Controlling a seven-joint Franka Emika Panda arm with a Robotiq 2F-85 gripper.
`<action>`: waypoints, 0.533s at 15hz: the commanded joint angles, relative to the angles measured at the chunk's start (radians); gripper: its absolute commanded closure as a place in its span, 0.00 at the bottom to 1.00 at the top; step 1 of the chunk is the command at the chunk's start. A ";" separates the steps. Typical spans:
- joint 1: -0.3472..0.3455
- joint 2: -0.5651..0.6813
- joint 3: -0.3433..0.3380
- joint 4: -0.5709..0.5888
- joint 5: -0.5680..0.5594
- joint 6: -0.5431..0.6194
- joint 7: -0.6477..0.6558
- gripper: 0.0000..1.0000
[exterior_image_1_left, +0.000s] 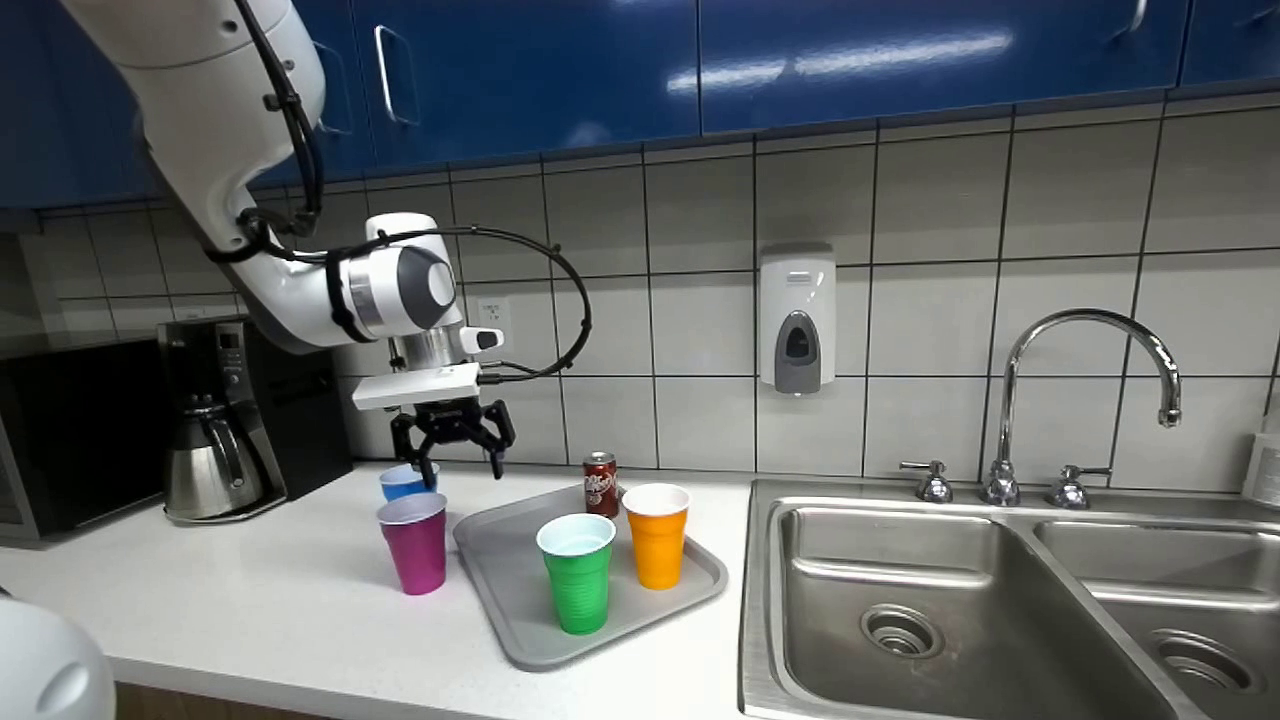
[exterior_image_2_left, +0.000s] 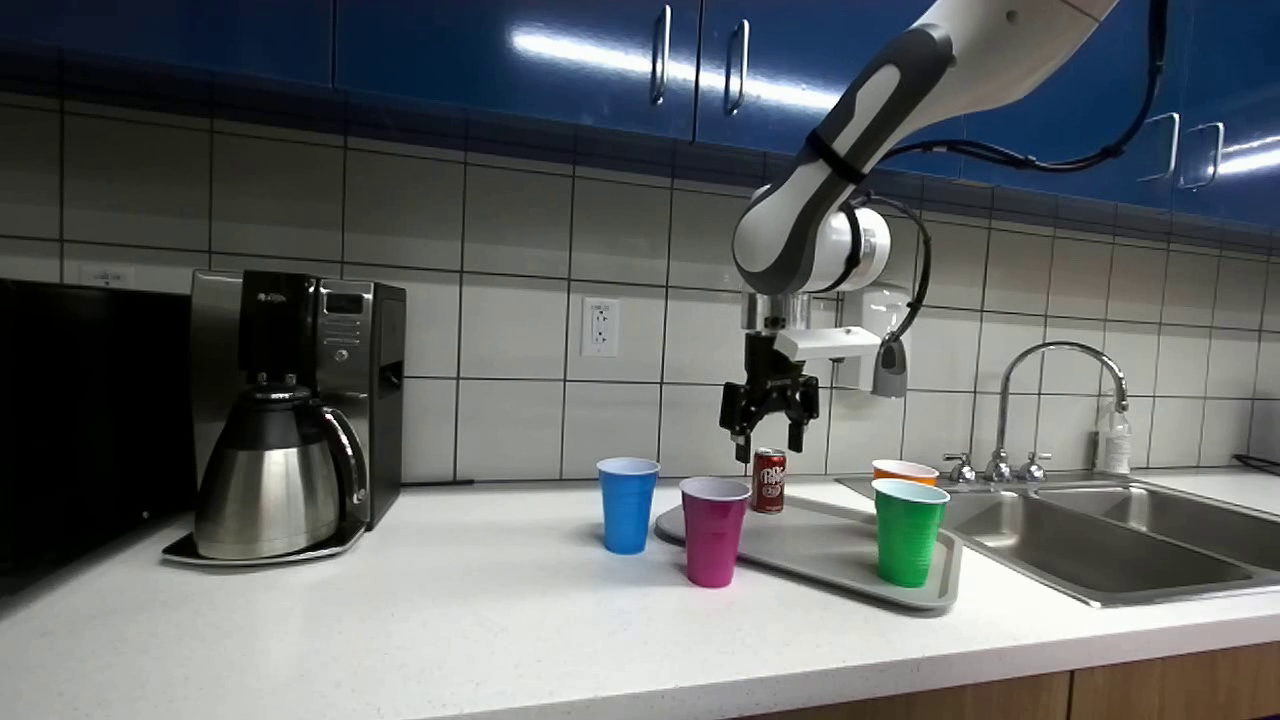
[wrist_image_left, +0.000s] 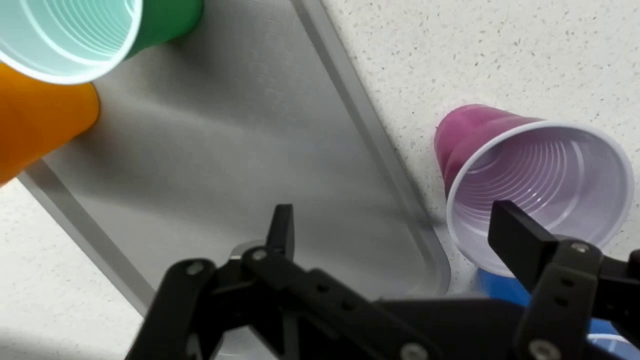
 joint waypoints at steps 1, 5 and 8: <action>-0.020 -0.047 -0.006 -0.039 -0.011 -0.026 0.001 0.00; -0.027 -0.054 -0.022 -0.053 -0.018 -0.029 0.009 0.00; -0.034 -0.061 -0.031 -0.060 -0.021 -0.030 0.014 0.00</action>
